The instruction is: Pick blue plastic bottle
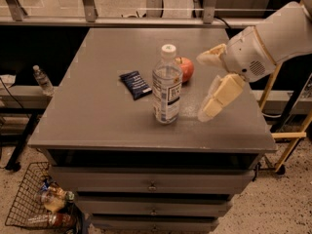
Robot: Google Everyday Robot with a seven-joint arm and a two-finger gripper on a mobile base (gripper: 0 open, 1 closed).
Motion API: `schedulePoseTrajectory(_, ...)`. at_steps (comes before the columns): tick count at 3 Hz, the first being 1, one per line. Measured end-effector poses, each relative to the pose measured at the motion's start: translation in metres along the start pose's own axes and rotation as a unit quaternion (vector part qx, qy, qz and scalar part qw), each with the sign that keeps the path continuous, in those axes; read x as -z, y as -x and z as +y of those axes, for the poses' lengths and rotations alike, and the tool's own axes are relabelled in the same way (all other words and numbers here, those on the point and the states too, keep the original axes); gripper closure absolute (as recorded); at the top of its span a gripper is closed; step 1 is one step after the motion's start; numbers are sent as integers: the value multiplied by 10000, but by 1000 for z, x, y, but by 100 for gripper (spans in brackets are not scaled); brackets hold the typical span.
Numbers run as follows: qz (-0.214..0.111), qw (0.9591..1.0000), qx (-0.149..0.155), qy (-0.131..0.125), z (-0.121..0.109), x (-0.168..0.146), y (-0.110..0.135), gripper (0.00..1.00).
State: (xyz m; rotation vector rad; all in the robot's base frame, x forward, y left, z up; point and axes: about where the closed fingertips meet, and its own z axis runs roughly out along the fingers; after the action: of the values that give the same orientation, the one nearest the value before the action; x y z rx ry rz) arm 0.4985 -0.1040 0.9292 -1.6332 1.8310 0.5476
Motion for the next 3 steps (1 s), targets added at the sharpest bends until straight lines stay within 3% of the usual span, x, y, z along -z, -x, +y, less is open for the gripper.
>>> schedulePoseTrajectory(1,-454,9986,213,190,-1,-16,22,0)
schedulePoseTrajectory(2,-746,9960,361,334,-2,-29,37,14)
schedulePoseTrajectory(3,-934,9934,465,475,-2,-40,50,38)
